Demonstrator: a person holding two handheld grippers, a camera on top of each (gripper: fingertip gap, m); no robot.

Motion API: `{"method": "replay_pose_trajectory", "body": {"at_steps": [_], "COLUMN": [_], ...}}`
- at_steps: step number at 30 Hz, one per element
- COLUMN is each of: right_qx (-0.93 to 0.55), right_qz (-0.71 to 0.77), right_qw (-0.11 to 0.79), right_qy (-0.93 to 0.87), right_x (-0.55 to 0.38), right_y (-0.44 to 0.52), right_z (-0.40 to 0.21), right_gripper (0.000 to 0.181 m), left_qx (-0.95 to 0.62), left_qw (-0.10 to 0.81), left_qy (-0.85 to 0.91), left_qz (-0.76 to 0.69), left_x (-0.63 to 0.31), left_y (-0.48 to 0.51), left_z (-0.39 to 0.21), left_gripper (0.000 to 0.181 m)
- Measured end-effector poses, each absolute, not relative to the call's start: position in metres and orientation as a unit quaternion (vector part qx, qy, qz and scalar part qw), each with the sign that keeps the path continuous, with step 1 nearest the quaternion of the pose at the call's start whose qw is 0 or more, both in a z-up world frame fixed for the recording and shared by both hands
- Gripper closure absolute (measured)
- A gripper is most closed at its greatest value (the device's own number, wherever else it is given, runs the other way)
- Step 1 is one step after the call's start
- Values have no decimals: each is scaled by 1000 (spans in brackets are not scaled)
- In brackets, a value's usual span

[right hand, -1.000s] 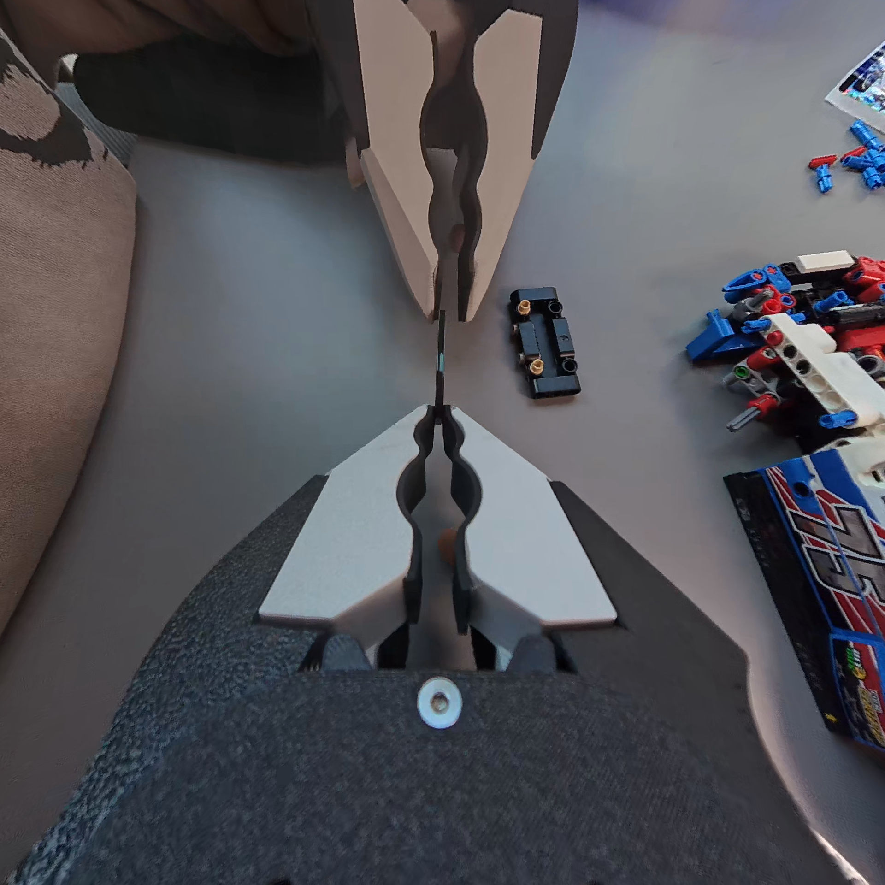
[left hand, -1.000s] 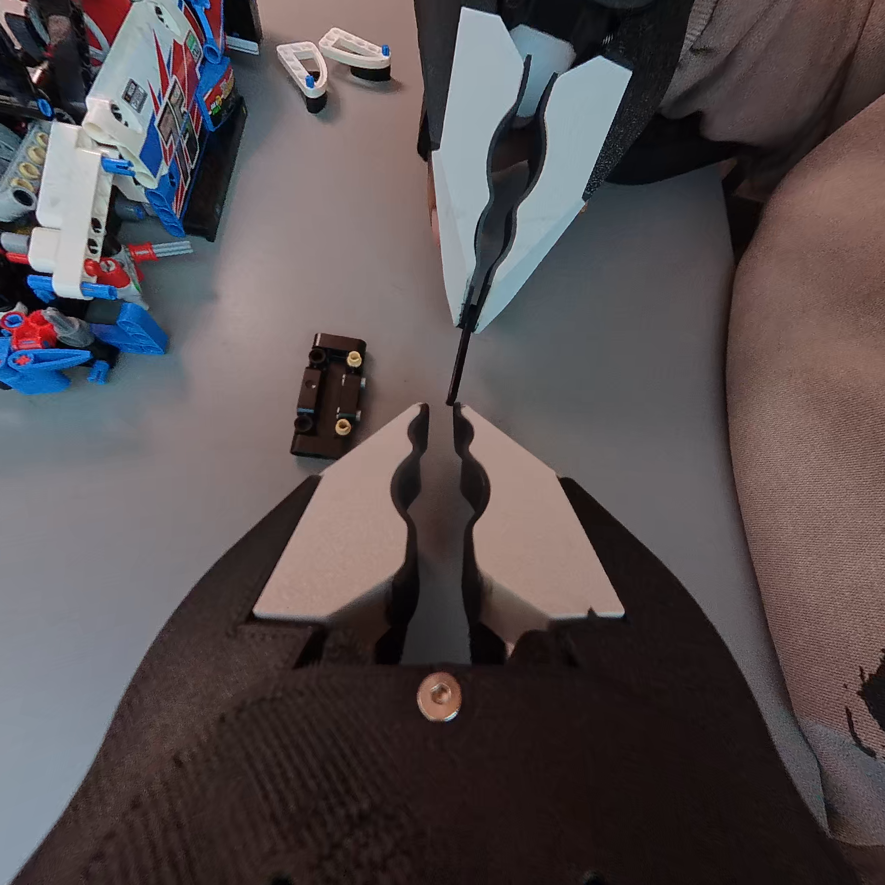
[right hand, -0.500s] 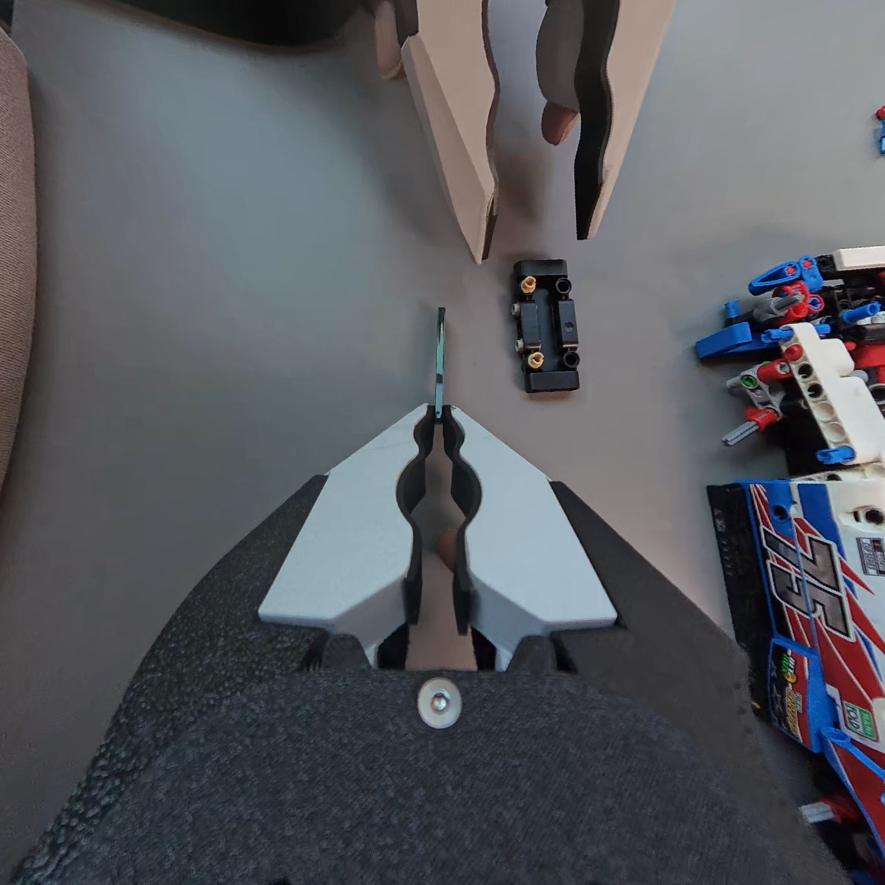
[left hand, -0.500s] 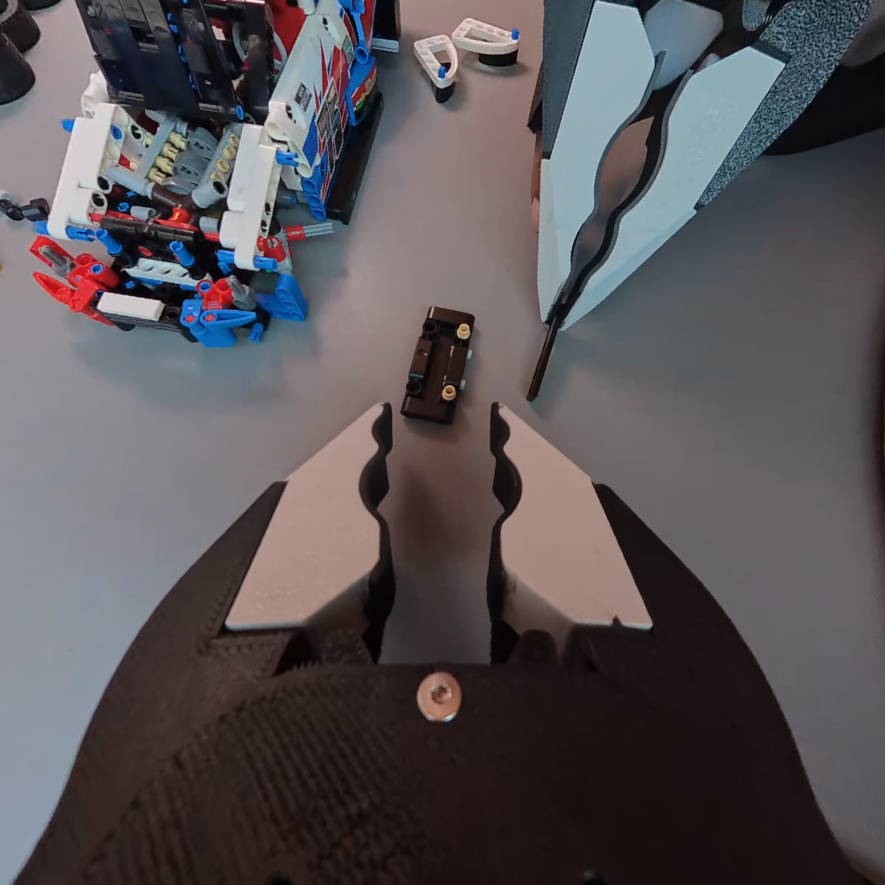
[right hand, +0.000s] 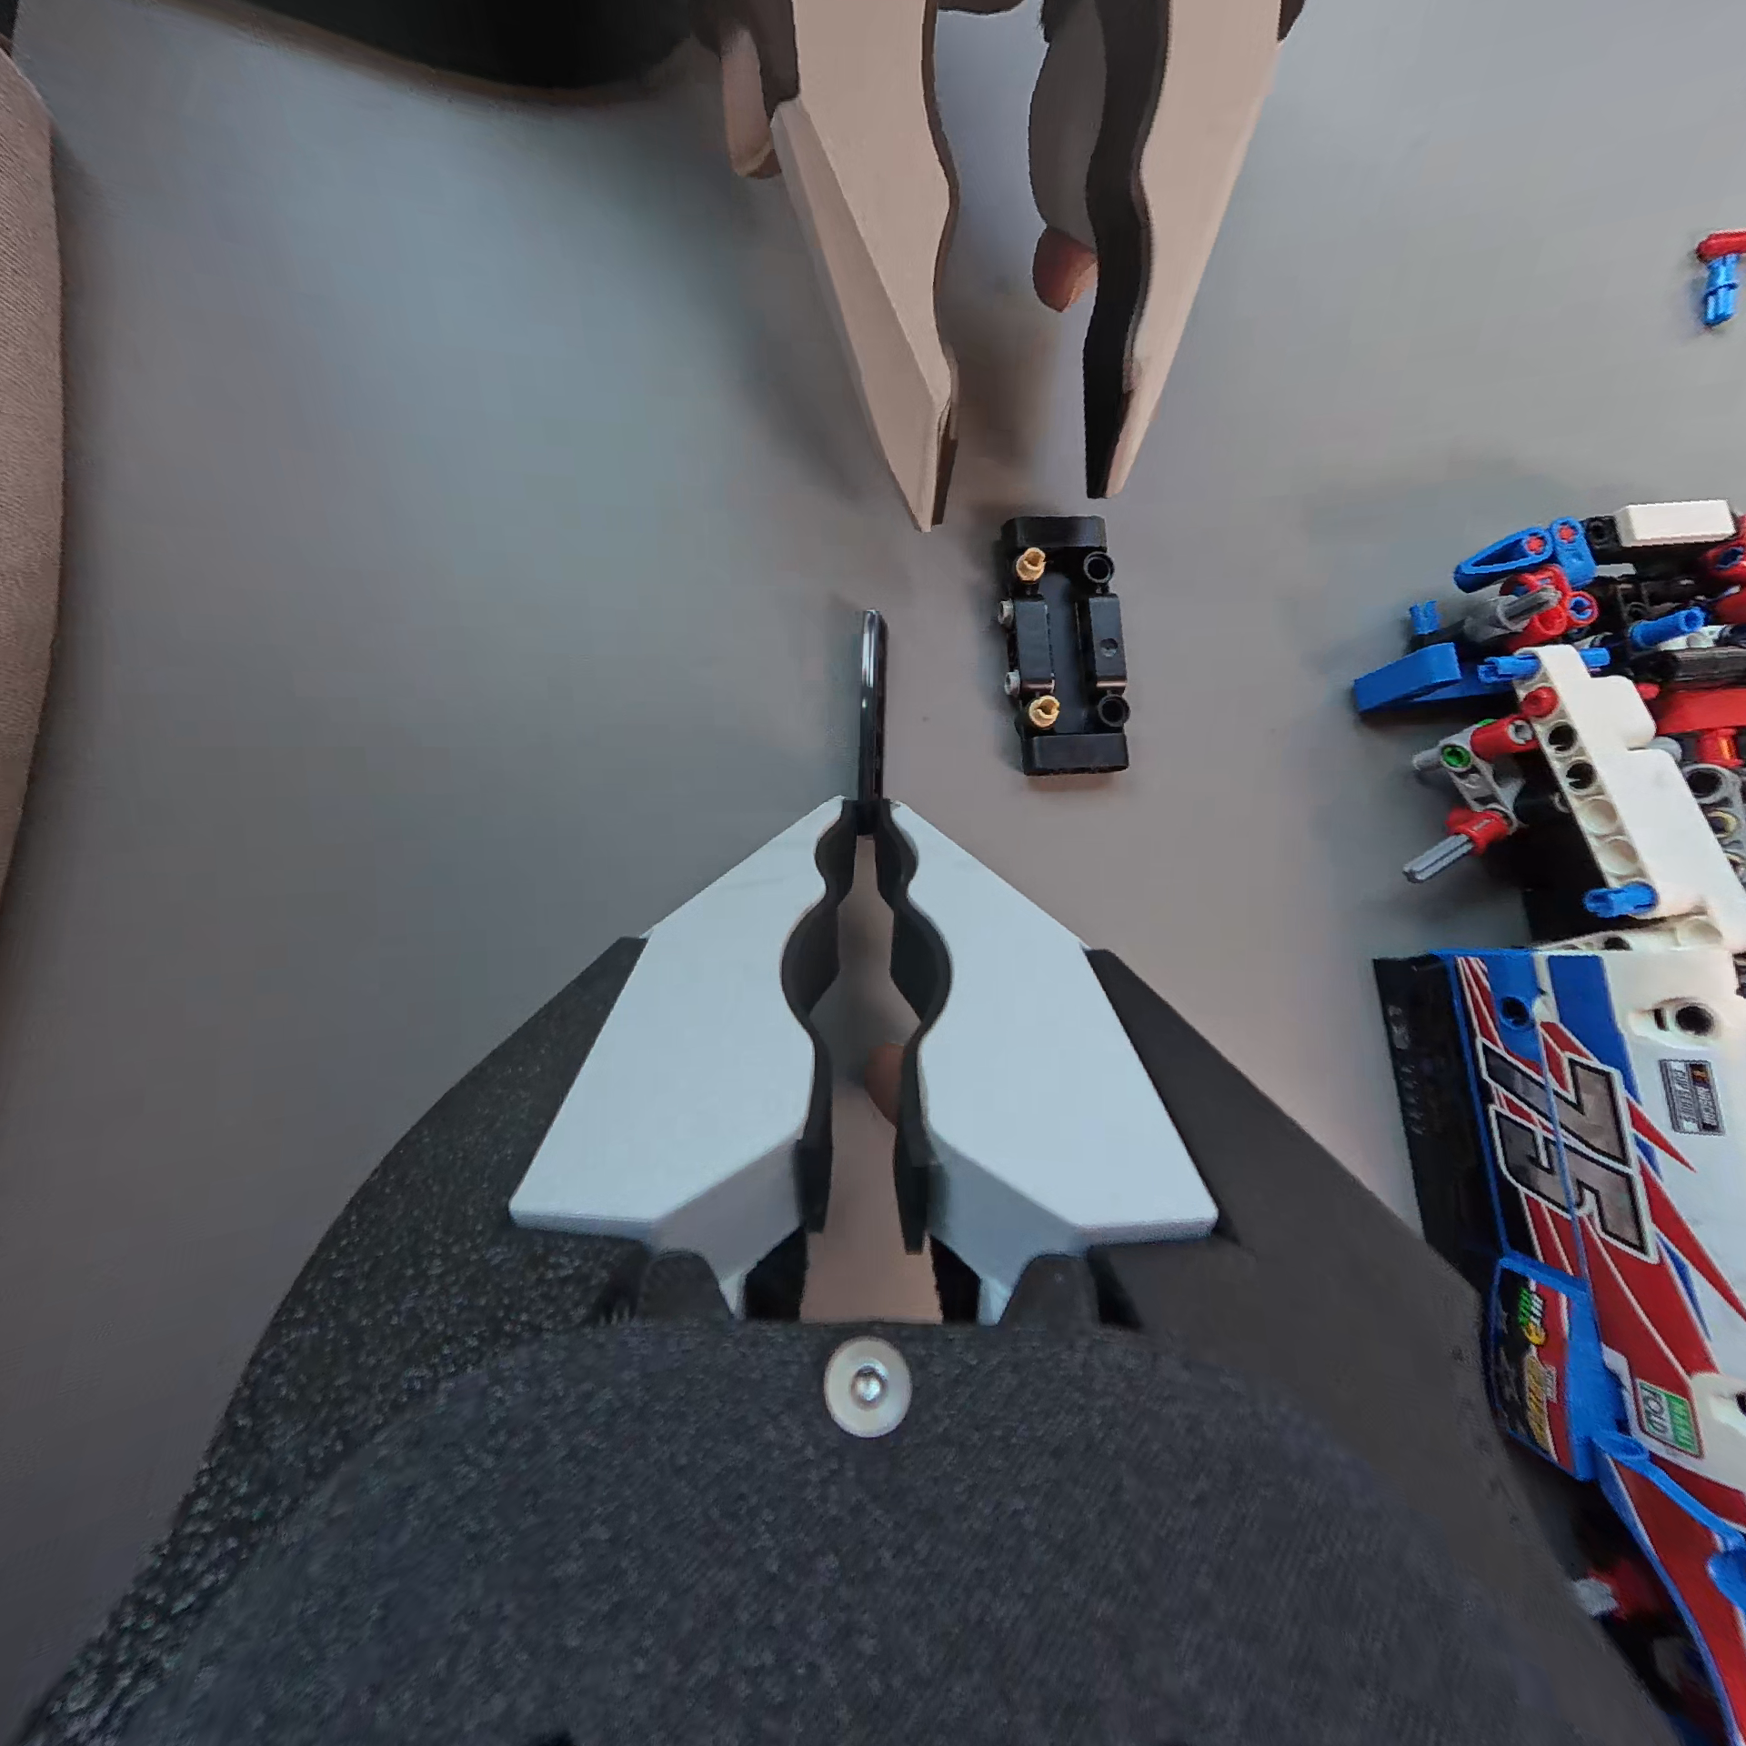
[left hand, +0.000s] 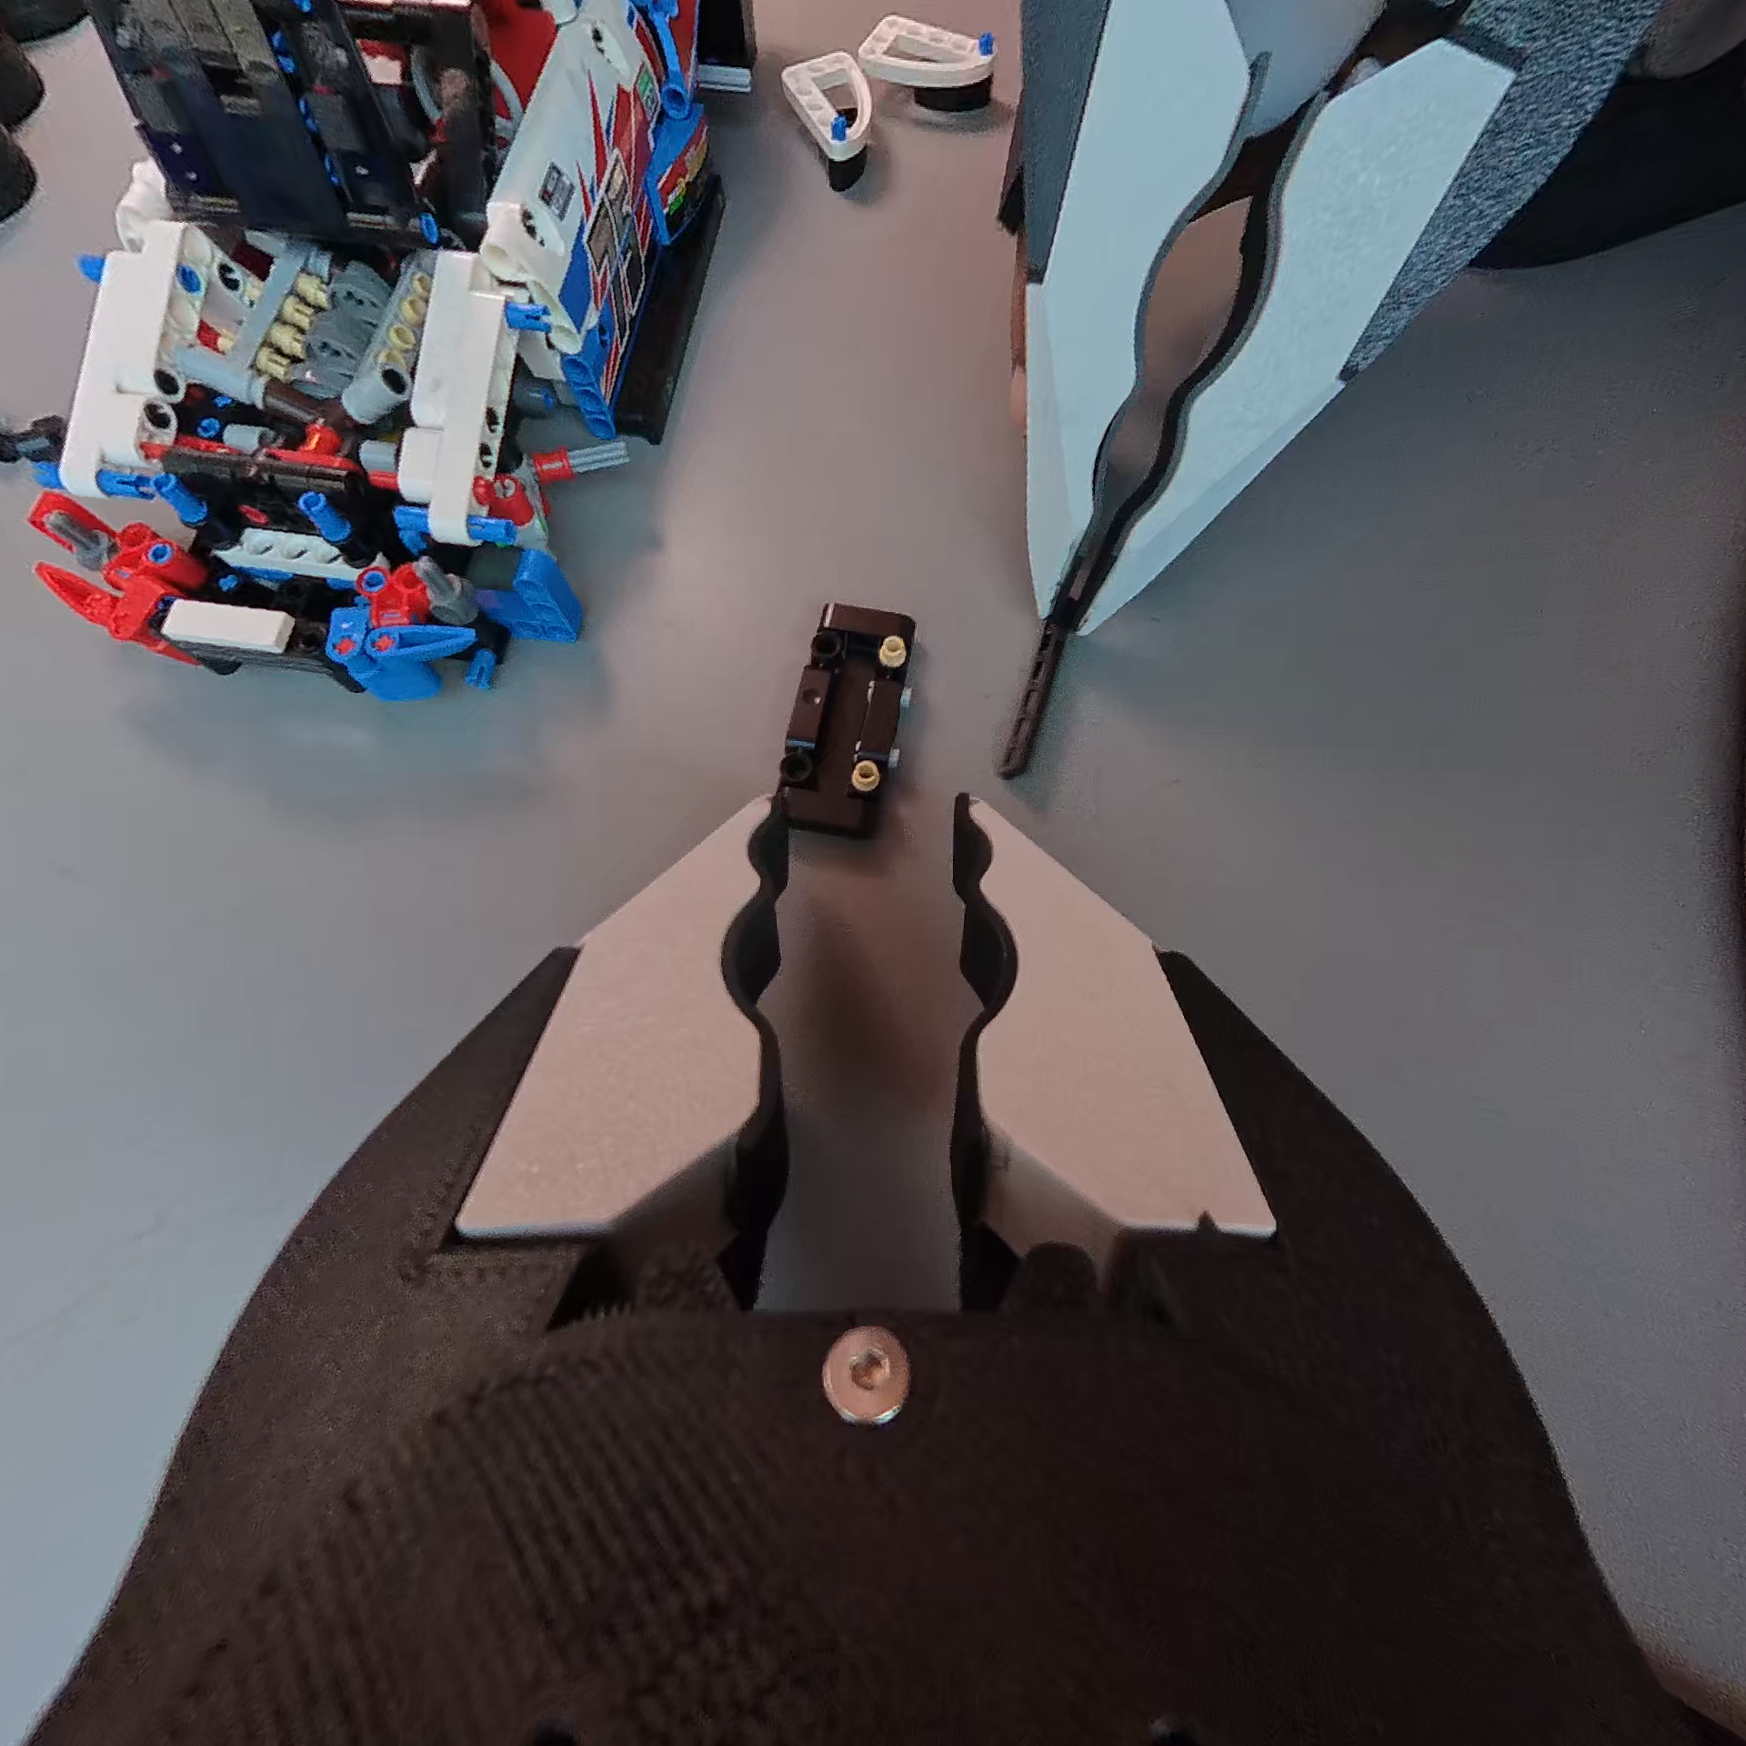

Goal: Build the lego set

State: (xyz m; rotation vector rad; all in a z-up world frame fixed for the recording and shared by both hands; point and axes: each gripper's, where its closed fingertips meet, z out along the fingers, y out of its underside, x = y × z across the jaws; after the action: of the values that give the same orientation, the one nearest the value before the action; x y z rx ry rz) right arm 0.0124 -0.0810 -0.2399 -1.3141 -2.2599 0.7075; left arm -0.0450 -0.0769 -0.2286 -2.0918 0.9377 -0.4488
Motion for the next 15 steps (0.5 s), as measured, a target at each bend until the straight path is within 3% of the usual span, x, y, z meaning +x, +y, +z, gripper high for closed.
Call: {"method": "replay_pose_trajectory", "body": {"at_steps": [1,6,10,13,15], "right_qx": [-474,-553,-583,-585,-567], "right_qz": [263,373,453,462,461], "right_qw": [204,64,-19,-12,52], "right_qy": [-815,-742,-674,-666,-680], "right_x": [13,19,20,20,15], "right_y": [-84,-97,-101,-98,-91], "right_z": [-240,-233,-225,-224,-218], "right_gripper": [181,181,181,181,176], "left_qx": [-816,-781,-787,-802,-816], "left_qw": [394,387,361,339,322], "left_qy": [380,448,457,429,380], "left_qz": [-187,-199,-204,-241,-294], "left_x": [-40,-15,-4,-1,0], "left_y": [-80,-99,-104,-107,-107], "left_z": [-226,-227,-237,-236,-231], "left_gripper": [151,154,167,177,181]}}
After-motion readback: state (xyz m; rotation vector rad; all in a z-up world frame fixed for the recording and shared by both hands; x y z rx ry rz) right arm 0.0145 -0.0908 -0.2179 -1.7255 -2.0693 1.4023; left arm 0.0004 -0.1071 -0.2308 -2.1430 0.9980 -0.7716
